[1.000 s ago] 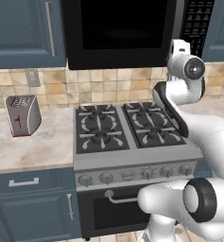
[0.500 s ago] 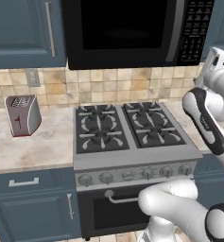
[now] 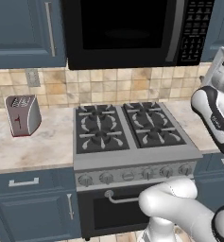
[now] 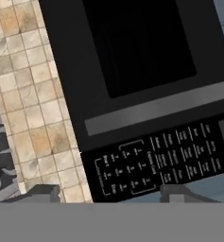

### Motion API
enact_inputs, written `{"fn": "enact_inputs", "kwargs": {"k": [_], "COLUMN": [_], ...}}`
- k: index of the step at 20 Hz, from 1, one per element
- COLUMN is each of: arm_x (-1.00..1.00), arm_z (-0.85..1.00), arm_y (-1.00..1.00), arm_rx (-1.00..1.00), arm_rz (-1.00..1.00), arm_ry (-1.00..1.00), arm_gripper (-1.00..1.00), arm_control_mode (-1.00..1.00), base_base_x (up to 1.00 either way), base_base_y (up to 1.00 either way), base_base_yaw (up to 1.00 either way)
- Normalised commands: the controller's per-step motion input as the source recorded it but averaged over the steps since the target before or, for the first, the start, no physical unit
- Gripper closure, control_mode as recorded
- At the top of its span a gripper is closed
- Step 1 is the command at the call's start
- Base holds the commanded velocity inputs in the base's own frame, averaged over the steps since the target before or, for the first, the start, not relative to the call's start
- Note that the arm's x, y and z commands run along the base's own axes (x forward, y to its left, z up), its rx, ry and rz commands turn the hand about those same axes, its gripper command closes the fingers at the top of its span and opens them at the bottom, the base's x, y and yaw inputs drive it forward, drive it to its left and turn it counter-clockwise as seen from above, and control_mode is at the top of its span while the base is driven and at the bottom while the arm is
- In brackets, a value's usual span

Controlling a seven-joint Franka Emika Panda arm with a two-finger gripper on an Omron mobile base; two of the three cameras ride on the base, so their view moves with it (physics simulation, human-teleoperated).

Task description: Pick the tomato from the sink and place it in the bowl. Then pick the bowl and place it in the microwave. Then close the microwave door and press the start button.

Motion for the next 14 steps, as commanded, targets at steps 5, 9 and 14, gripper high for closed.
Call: {"fn": "enact_inputs", "kwargs": {"k": [5,9,14], "arm_x": [0.34,0.44,0.37], "arm_z": [0.00,0.21,0.05], "arm_y": [0.00,-0.09,-0.17], "arm_rx": [0.00,0.01,0.00], "arm_rz": [0.14,0.07,0.03], "arm_ry": [-0.05,-0.01,0.00], "arm_gripper": [1.00,1.00,1.00], "arm_control_mode": [-1.00,-1.00,-1.00], "base_base_x": [0.00,0.00,0.00], "base_base_y": [0.00,0.00,0.00], "base_base_yaw": [0.00,0.00,0.00]}}
